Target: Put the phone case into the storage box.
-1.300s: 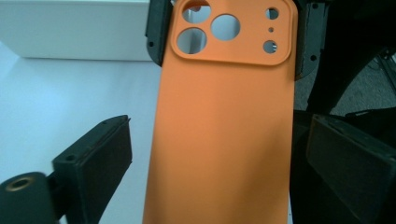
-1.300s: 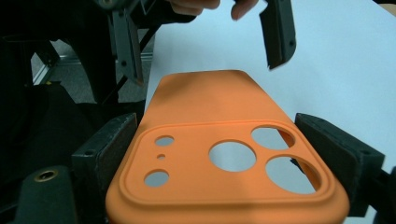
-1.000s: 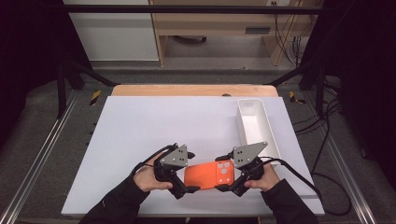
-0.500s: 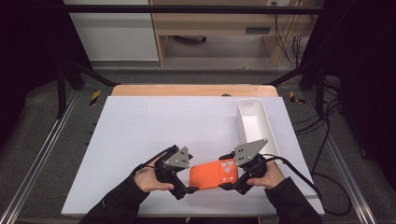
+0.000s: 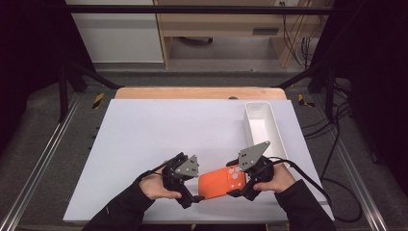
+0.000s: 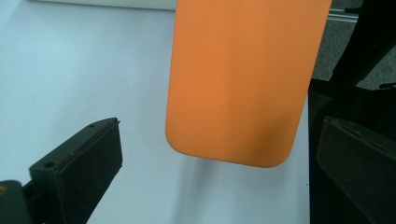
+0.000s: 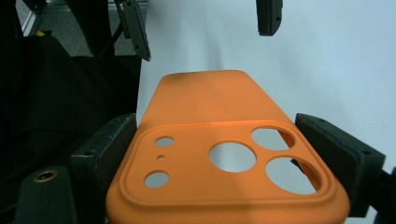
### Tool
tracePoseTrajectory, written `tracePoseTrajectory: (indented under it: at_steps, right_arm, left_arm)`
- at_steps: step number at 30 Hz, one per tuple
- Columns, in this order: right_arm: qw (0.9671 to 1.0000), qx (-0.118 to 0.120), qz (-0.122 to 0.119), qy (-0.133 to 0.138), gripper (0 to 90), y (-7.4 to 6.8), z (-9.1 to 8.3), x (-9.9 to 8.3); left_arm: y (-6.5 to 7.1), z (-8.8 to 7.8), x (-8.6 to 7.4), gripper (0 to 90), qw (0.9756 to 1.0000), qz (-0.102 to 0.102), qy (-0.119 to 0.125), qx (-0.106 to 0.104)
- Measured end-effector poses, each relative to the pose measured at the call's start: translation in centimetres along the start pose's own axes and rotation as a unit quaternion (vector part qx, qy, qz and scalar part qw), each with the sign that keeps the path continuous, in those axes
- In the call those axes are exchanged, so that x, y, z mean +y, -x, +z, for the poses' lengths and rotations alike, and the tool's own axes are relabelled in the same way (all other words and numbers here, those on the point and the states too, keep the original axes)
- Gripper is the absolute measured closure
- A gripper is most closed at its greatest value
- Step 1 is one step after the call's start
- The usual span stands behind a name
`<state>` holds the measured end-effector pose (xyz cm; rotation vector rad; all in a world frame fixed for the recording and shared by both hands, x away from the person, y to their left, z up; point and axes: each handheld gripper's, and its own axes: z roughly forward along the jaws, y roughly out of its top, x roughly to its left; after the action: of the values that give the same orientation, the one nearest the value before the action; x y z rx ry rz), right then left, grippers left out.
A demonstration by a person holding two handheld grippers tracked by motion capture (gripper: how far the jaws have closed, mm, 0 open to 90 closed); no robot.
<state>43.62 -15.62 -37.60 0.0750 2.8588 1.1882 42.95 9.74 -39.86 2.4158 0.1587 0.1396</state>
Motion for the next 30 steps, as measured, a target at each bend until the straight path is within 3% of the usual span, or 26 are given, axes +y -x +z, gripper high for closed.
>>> tracePoseTrajectory:
  at_steps: [18, 24, 30]
  right_arm:
    - [0.9973, 0.011, -0.006, -0.072, 16.3, 0.2, 0.8, 1.3]
    - [0.9965, 0.013, -0.008, -0.082, 16.2, 0.3, 1.2, 1.8]
    - [0.9959, 0.011, -0.010, -0.090, 16.2, 0.4, 1.2, 2.1]
  left_arm:
    - [0.4, 1.4, 0.2, 0.0, 0.9989, 0.007, -0.045, -0.013]
    - [0.6, 2.2, 0.3, 0.0, 0.9975, 0.011, -0.067, -0.020]
    - [0.5, 2.3, 0.8, 0.0, 0.9971, 0.015, -0.073, -0.018]
